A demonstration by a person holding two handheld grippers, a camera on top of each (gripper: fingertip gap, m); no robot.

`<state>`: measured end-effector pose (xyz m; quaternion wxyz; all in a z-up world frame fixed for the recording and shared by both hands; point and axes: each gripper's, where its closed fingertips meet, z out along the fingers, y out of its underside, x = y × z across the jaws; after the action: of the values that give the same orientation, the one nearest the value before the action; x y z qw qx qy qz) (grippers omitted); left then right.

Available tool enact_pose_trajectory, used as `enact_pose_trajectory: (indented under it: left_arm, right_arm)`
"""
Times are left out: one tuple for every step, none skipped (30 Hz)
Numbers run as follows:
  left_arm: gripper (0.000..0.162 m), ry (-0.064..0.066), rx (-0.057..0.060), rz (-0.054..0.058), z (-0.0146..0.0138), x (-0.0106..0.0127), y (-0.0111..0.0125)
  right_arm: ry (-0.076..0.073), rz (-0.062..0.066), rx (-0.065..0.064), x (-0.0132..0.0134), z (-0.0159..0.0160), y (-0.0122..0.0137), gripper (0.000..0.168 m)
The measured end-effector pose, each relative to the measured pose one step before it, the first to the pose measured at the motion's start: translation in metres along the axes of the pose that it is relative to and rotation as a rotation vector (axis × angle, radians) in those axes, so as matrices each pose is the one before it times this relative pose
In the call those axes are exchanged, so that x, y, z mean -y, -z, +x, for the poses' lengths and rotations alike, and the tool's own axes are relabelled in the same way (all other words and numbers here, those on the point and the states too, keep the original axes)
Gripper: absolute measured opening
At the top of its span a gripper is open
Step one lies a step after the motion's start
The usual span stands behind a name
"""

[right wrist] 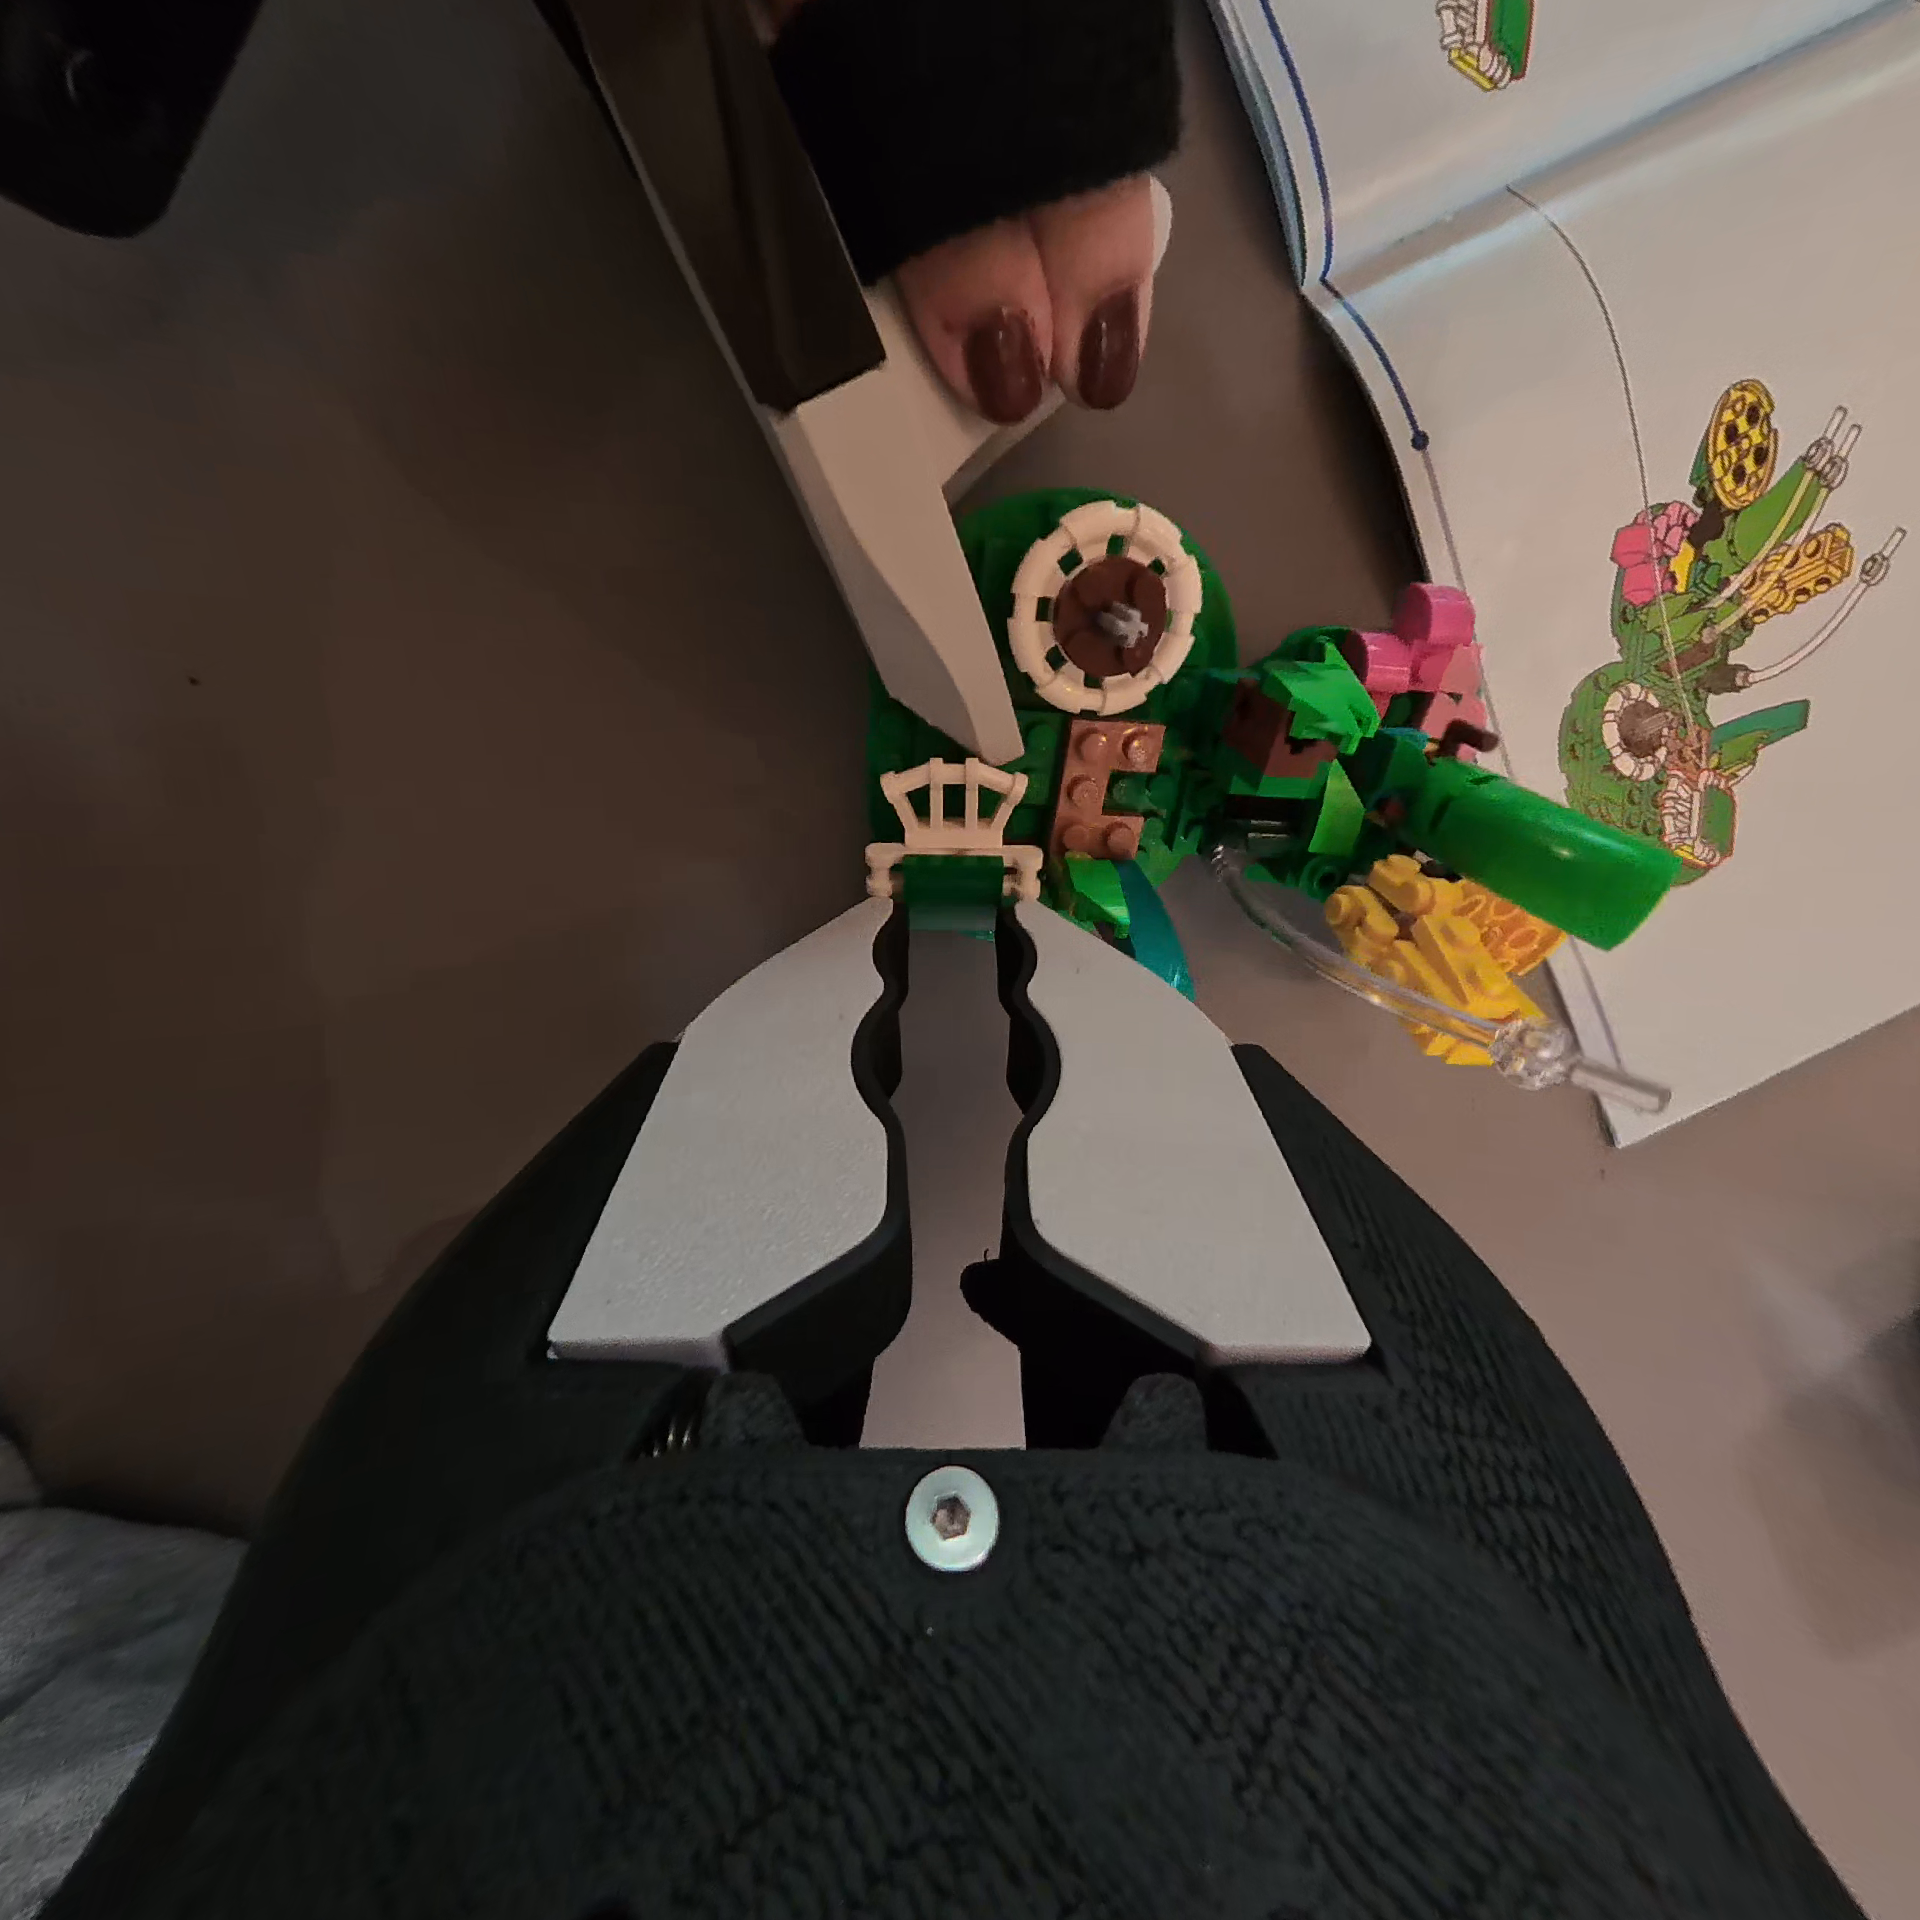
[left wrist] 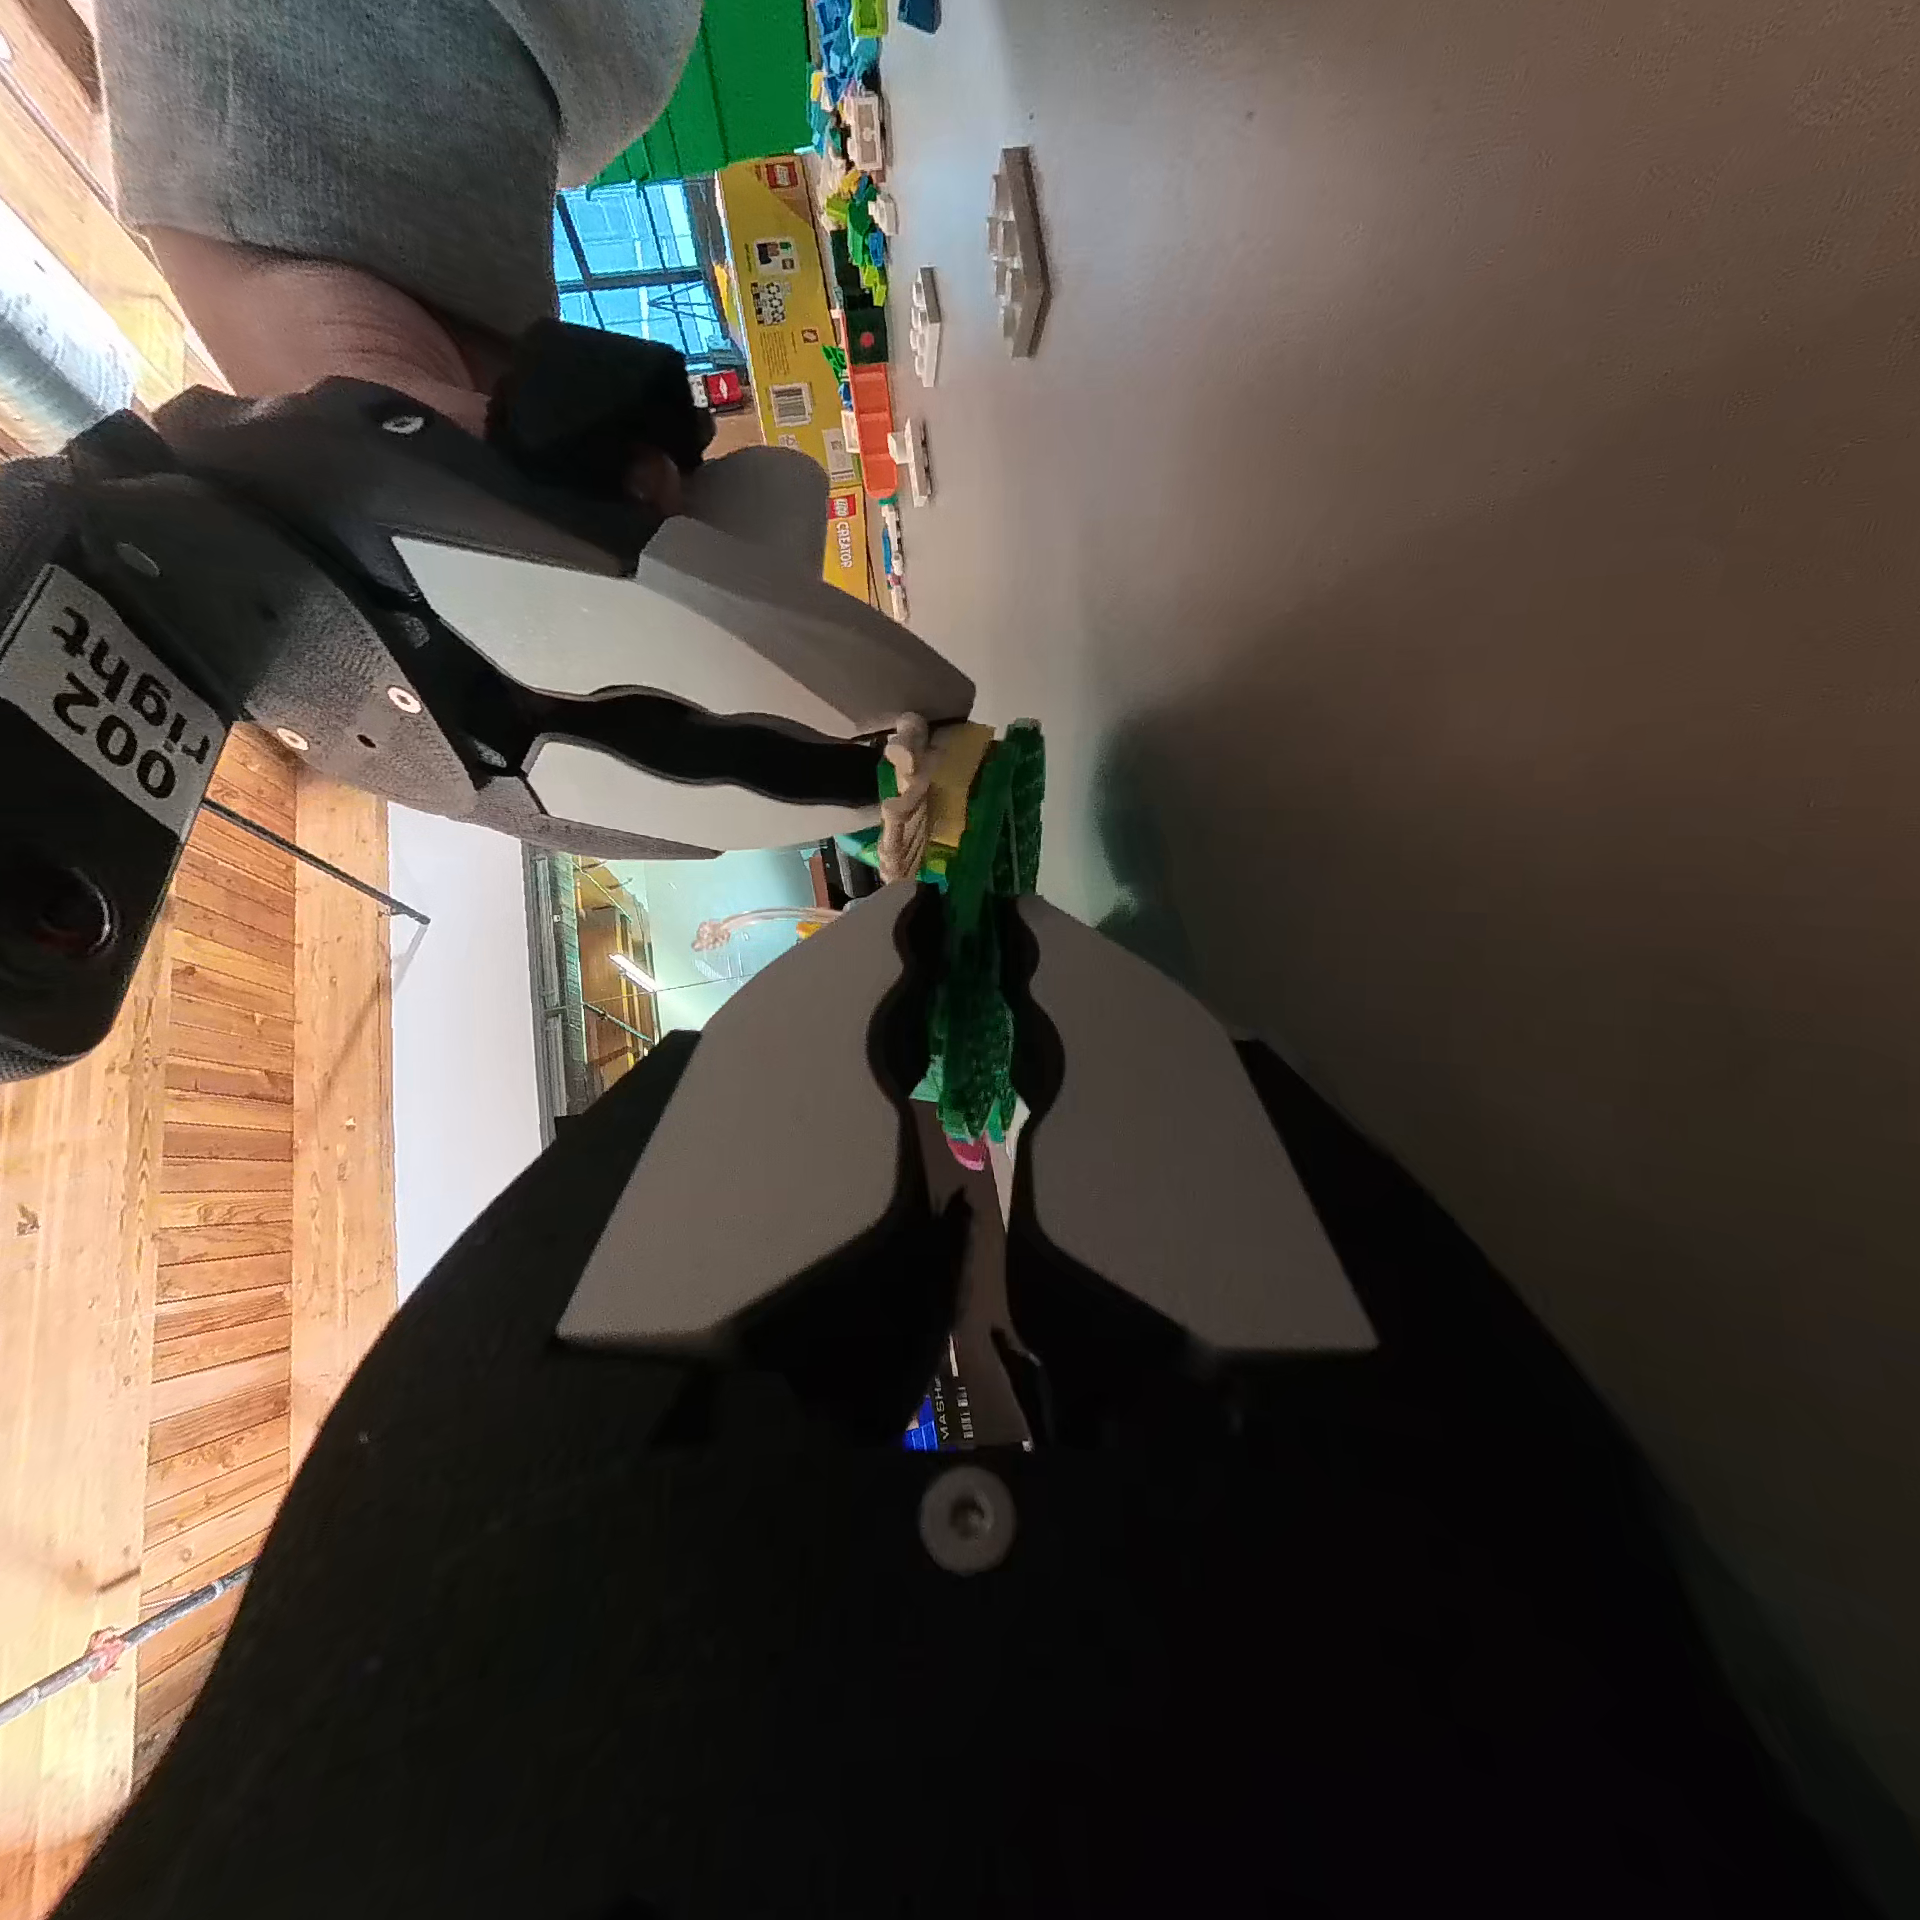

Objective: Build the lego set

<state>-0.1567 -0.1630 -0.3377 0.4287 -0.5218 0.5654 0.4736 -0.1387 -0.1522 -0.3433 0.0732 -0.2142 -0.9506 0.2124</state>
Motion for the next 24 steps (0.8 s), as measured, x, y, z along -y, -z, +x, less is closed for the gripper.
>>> enact_pose_trajectory:
  left_arm:
    - [0.011,0.0006,-0.0008,-0.0001,0.00013,-0.00002,-0.00009]
    - [0.011,0.0000,0.0004,0.0011,-0.00011,0.00004,0.00013]
    - [0.011,-0.0013,0.0006,0.0015,-0.00001,0.00010,0.00017]
    - [0.011,-0.0009,0.0002,-0.0005,-0.00009,-0.00006,0.00003]
    - [0.011,-0.0003,-0.0007,0.0005,0.00009,-0.00004,0.00006]
    - [0.011,0.0008,-0.0018,-0.0002,0.00023,-0.00023,0.00013]
    - [0.011,0.0021,-0.0032,-0.0009,0.00036,-0.00023,0.00000]
    - [0.011,0.0020,-0.0030,-0.0007,0.00029,-0.00011,-0.00011]
    - [0.011,0.0022,-0.0026,-0.0017,0.00018,-0.00034,-0.00002]
    - [0.011,0.0021,-0.0037,-0.0018,0.00037,-0.00025,-0.00013]
    - [0.011,0.0034,-0.0043,-0.0021,0.00043,-0.00030,-0.00018]
    - [0.011,0.0046,-0.0048,-0.0023,0.00049,-0.00043,-0.00015]
    - [0.011,0.0038,-0.0035,-0.0022,0.00026,-0.00032,-0.00015]
    - [0.011,0.0027,-0.0035,-0.0024,0.00039,-0.00032,-0.00008]
    - [0.011,0.0043,-0.0036,-0.0037,0.00028,-0.00050,-0.00014]
    - [0.011,0.0070,-0.0047,-0.0042,0.00051,-0.00077,-0.00018]
    - [0.011,0.0069,-0.0054,-0.0018,0.00051,-0.00046,-0.00023]
    - [0.011,0.0053,-0.0037,-0.0021,0.00039,-0.00038,-0.00015]
    - [0.011,0.0038,-0.0021,-0.0004,0.00021,-0.00006,-0.00010]
    - [0.011,0.0054,-0.0037,-0.0018,0.00039,-0.00033,-0.00017]
    - [0.011,0.0057,-0.0033,0.0010,0.00032,0.00002,-0.00005]
    - [0.011,0.0007,-0.0010,0.0003,0.00008,0.00003,0.00001]
    - [0.011,-0.0009,-0.0006,0.0000,-0.00001,0.00000,-0.00009]
    - [0.011,0.0010,-0.0007,0.0019,0.00008,0.00025,-0.00002]
  right_arm:
    - [0.0056,-0.0014,-0.0014,-0.00006,-0.00001,-0.00026,0.015]
    - [0.0052,0.0011,-0.0019,0.00004,0.00004,0.00012,0.015]
    - [-0.0008,0.0018,-0.0011,-0.00005,0.00024,0.00044,0.015]
    - [-0.0070,0.0011,-0.0004,-0.00012,0.00054,0.00032,0.015]
    - [-0.0067,0.0015,0.0007,-0.00011,0.00041,0.00020,0.015]
    - [-0.0021,0.0027,0.0010,0.00002,0.00020,-0.00017,0.015]
    - [-0.0011,0.0023,0.0015,0.00012,-0.00002,-0.00031,0.015]
    - [-0.0024,0.0009,0.0029,0.00017,-0.00025,-0.00055,0.015]
    - [-0.0001,0.0012,0.0029,0.00025,-0.00023,-0.00059,0.015]
    - [0.0026,0.0019,0.0019,0.00011,-0.00012,-0.00062,0.015]
    - [0.0001,0.0022,0.0020,0.00005,-0.00005,-0.00061,0.015]
    - [-0.0054,0.0029,0.0038,-0.00007,0.00022,-0.00058,0.015]
    - [-0.0105,0.0043,0.0065,-0.00013,0.00018,-0.00068,0.015]
    - [-0.0158,0.0060,0.0095,-0.00009,0.00009,-0.00069,0.015]
    - [-0.0204,0.0075,0.0105,-0.00004,0.00032,-0.00067,0.015]
    - [-0.0214,0.0075,0.0083,-0.00004,0.00074,-0.00048,0.015]
    - [-0.0228,0.0068,0.0083,-0.00010,0.00089,-0.00048,0.015]
    - [-0.0227,0.0107,0.0098,0.00062,0.00067,-0.00022,0.015]
    - [-0.0180,0.0144,0.0091,0.00120,0.00069,-0.00014,0.015]
    - [-0.0106,0.0078,0.0070,0.00027,0.00059,-0.00035,0.015]
    - [-0.0037,0.0038,0.0060,-0.00021,0.00022,-0.00017,0.015]
    - [0.0037,0.0028,0.0034,-0.00007,-0.00004,-0.00016,0.015]
    - [0.0133,0.0001,-0.0019,-0.00014,0.00013,0.00008,0.015]
    - [0.0212,-0.0025,-0.0070,-0.00018,0.00012,0.00009,0.015]
